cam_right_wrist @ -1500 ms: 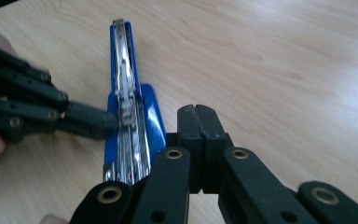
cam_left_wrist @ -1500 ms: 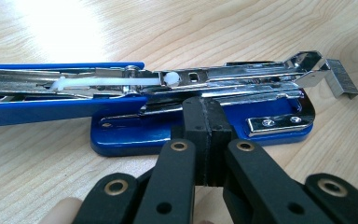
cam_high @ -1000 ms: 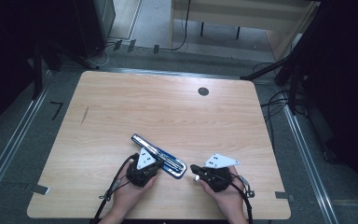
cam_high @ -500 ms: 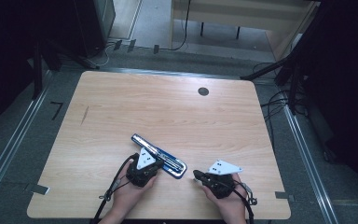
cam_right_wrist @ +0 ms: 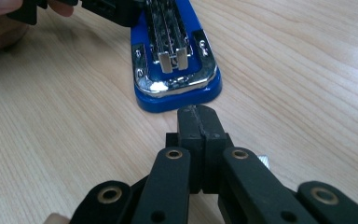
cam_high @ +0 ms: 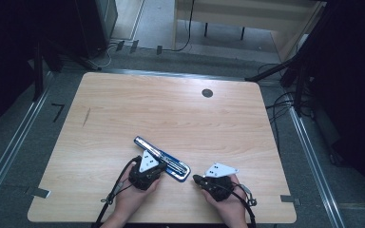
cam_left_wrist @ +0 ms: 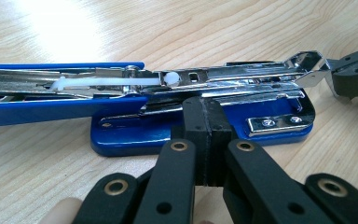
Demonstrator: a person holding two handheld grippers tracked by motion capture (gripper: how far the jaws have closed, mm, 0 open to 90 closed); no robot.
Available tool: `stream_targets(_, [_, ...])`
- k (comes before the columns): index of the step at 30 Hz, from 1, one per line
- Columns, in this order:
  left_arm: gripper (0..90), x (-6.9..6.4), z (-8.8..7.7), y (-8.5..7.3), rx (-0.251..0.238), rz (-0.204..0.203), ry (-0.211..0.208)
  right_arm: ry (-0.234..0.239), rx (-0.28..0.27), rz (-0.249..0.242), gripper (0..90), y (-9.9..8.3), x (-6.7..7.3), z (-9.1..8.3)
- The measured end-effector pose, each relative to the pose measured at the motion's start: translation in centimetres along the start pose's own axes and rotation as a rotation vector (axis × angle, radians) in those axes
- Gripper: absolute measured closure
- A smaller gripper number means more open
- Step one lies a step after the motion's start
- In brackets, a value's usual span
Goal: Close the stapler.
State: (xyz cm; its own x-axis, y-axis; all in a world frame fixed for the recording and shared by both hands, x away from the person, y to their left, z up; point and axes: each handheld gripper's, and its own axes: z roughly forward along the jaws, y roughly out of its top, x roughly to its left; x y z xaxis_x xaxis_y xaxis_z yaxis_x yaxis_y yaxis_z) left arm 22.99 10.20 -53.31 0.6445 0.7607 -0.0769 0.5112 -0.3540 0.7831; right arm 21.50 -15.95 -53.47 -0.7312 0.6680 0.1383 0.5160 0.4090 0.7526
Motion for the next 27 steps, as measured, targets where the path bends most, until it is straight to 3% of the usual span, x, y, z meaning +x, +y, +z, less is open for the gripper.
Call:
stream_targets(20, [90.0,0.0,0.0,0.0,0.000,-0.001,0.000,-0.004,0.006,0.002,90.0,-0.8,-0.5,-1.3])
stream_targets(27, [90.0,0.0,0.0,0.0,0.000,0.002,0.002,-0.001,-0.004,-0.011,90.0,0.0,0.1,-0.1])
